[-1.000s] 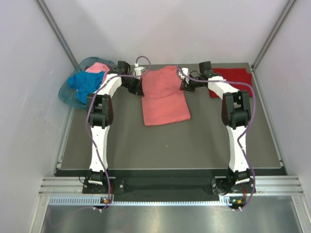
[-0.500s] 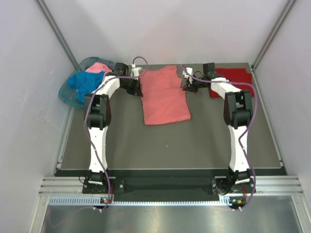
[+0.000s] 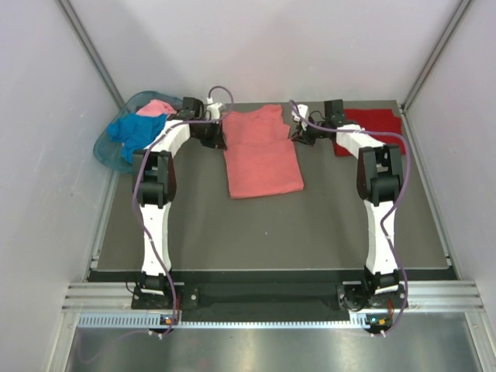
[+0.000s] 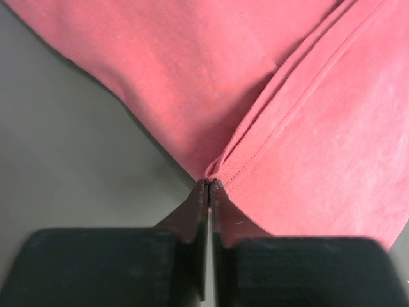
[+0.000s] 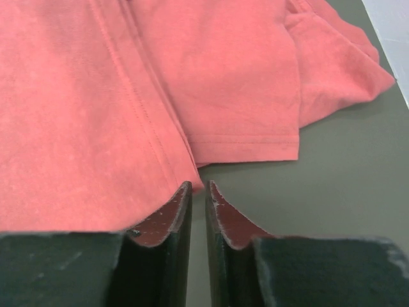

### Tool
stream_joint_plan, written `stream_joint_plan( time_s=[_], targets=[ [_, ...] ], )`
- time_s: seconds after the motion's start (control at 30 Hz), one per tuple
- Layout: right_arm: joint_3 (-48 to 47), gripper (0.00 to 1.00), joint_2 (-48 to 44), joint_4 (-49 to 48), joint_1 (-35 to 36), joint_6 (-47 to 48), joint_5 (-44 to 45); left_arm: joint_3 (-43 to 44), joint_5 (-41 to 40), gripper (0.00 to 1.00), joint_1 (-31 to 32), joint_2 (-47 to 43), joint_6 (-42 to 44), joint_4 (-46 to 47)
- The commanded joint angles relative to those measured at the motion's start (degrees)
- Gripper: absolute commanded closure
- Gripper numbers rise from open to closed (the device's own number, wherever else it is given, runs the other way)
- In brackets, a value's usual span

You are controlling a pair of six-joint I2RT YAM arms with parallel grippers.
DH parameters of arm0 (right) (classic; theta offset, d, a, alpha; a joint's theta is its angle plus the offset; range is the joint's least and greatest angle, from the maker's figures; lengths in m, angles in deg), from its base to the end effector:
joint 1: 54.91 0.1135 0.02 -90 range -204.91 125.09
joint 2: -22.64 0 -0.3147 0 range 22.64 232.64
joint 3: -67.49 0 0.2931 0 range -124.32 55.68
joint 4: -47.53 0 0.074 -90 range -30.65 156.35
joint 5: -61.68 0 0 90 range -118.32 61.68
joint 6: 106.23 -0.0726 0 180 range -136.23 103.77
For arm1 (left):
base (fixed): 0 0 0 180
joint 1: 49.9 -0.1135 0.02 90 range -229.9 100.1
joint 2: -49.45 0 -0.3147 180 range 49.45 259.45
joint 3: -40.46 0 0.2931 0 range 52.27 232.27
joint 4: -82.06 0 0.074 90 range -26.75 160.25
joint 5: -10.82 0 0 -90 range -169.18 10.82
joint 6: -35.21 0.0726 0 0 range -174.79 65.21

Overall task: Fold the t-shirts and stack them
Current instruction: Fold the tshirt

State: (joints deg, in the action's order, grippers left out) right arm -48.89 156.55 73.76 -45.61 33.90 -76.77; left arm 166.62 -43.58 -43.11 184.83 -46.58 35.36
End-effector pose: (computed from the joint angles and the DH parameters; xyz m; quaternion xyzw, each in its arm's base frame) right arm 0.5892 0.1515 0.1674 -0.5557 0.6485 0.2288 0.4672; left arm 0.5986 -0.1138 0.1774 0.2076 0.8909 -0.2888 0.2826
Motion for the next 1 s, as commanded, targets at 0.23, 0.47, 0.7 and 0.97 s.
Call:
stream_joint_plan(
  time_s=[0.23,0.47,0.7,0.97],
  targets=[
    [5.3,0.66,-11.4,-16.2,0.1,-18.5,11.8,1.1,-8.3,0.68,-0.7,-5.8,-4.2,3.0],
    [2.3,0.79,-18.3,-5.2,-0.2,-53.0,14.9,-10.8,-2.3,0.64,1.2,-17.1,-15.8,8.8],
    [13.8,1.00,-20.1,-2.2,0.3,-71.1,-12.3,-34.2,7.5,0.60,7.8,-29.1,-30.1,28.7],
    [29.0,1.00,-17.7,1.8,0.9,-64.0,-16.6,-51.9,7.9,0.60,10.3,-30.8,-37.3,38.4]
  ],
)
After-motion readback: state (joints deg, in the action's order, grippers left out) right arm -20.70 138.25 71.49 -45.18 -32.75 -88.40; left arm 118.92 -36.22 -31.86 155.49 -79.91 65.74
